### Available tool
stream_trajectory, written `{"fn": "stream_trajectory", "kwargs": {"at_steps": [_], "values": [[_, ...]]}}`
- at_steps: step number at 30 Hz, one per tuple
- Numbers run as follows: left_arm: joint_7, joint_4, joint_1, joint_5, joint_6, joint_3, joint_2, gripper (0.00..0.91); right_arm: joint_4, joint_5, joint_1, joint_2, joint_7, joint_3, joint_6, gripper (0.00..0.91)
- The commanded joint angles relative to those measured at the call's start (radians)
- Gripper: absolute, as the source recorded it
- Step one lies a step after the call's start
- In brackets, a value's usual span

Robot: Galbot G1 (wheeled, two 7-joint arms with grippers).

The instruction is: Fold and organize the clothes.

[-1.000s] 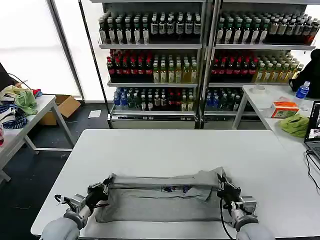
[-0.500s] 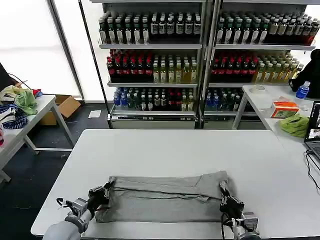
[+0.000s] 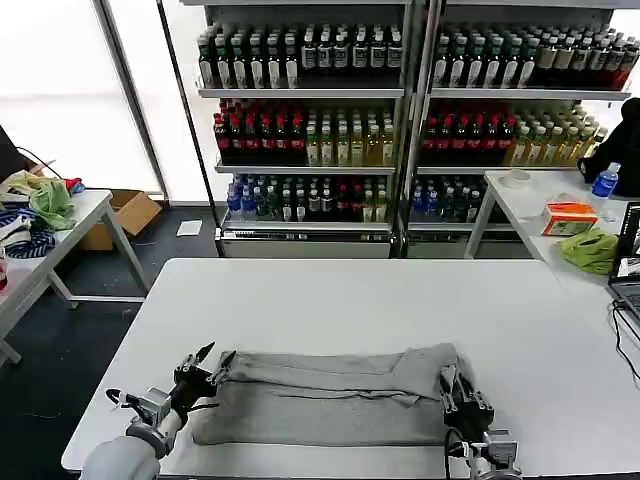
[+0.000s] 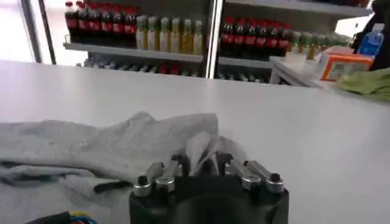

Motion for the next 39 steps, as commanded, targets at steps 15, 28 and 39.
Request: {"fn": "stream_trajectory", "kwargs": {"at_steps": [15,28,39], "values": [[-0.117,-0.040,0.071,-0.055,0.077,-0.040,-0.268,0.907,0.140,0.148,0.055,-0.147,0.074,0.072,-0.007,0.907],[-0.115,-0.006,0.088,-0.036,0.074,-0.054,-0.287,0.907,0.132,0.161,0.057,-0.139,0.077,0.064,-0.008,0.907],[-0.097,0.015,0.111,-0.011,0.063,-0.048,-0.298,0.010,0.127,0.164,0.059,-0.140,0.077,0.064,-0.006,0.907]]}}
